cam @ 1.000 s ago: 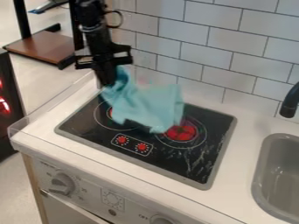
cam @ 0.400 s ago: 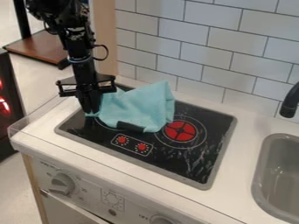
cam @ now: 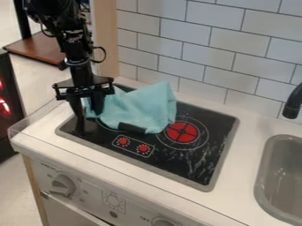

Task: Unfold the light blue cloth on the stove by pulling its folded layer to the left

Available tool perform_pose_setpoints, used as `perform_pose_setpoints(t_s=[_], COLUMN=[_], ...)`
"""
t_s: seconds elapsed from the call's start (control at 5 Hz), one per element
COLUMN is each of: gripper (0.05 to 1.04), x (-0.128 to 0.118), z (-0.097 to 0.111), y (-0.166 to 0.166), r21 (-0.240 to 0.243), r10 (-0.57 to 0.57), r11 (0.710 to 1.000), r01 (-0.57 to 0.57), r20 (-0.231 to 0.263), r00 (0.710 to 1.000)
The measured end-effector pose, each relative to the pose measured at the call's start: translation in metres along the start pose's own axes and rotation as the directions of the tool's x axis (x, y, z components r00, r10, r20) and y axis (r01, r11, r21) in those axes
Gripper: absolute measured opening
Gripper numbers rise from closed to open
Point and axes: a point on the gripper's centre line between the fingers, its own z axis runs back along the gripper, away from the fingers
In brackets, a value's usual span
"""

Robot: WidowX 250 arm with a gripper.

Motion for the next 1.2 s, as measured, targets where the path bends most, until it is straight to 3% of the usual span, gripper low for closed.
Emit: perform_pose_setpoints(t_s=[0.2,0.6,1.2], gripper=[0.986,1.000,0.999], x=[0.001,0.006,0.002], z=[0.010,0.052,0.092], y=[-0.004,-0.002,-0.005], r21=[-0.021,-0.092,-0.208], r10=[0.012,0.028,-0.072], r11=[1.000,0.996,0.974], r01=[-0.012,-0.021,0.089], r20=[0.012,0.075,0.090], r00=[1.000,0.997,0.993])
